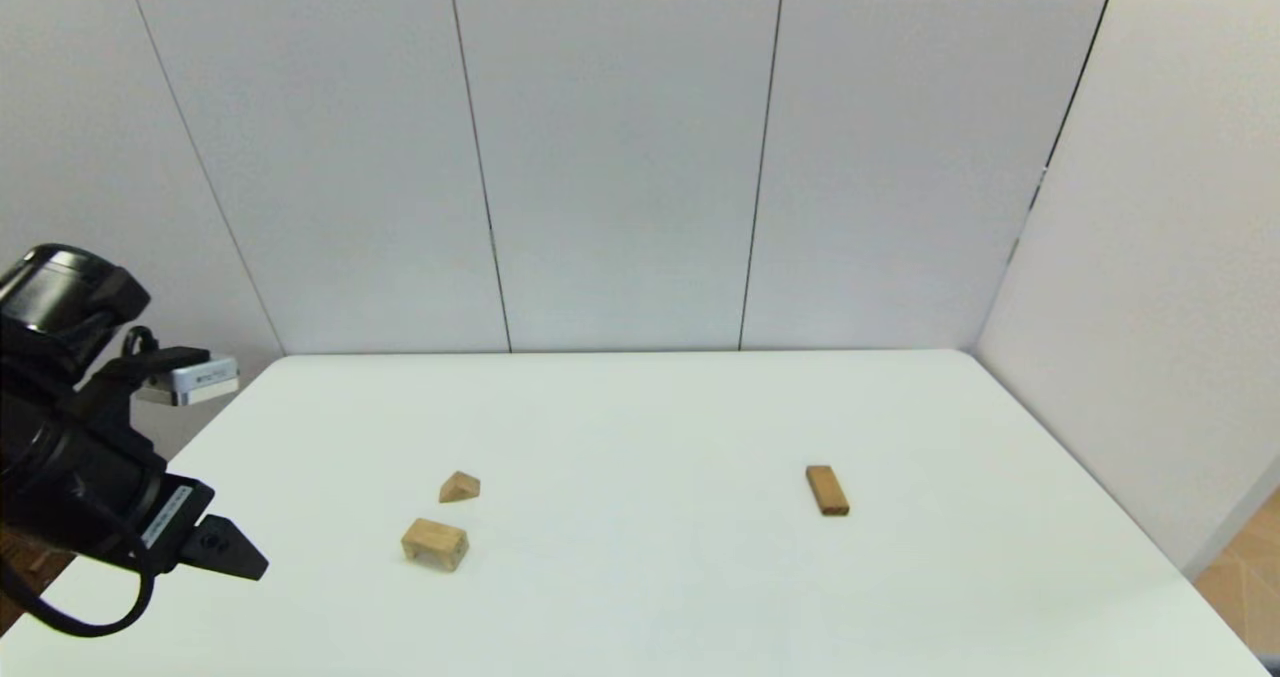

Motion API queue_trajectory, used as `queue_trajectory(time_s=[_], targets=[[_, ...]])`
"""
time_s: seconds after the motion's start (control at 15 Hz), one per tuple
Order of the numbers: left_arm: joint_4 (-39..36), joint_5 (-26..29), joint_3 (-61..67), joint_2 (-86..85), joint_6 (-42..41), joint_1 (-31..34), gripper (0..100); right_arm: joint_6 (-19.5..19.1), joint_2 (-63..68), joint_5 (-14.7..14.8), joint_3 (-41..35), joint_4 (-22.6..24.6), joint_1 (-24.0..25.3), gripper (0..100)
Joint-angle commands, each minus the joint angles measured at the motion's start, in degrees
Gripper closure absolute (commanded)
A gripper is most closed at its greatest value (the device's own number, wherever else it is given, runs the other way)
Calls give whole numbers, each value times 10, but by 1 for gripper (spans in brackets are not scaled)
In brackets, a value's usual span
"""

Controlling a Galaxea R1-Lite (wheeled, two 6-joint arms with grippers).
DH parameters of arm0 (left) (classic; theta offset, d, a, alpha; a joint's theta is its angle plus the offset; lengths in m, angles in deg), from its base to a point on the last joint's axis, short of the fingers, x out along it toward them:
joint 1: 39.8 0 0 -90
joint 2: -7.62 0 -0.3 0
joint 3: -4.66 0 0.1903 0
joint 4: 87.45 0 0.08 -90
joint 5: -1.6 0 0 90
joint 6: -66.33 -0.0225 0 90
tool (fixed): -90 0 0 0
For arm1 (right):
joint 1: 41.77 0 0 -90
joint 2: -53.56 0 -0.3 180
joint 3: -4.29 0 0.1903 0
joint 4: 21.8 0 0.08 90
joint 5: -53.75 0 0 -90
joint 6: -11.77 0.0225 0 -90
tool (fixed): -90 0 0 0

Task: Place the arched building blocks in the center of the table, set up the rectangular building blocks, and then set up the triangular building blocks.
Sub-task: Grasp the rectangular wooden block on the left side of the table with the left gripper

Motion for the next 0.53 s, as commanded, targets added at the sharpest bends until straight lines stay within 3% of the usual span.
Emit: queue_trajectory(time_s=[0.07,0.53], targets=[[72,0,-87,142,111,-25,0,0,1,0,0,0,0,0],[70,-3,-154,232,290,-94,0,0,1,0,0,0,0,0]])
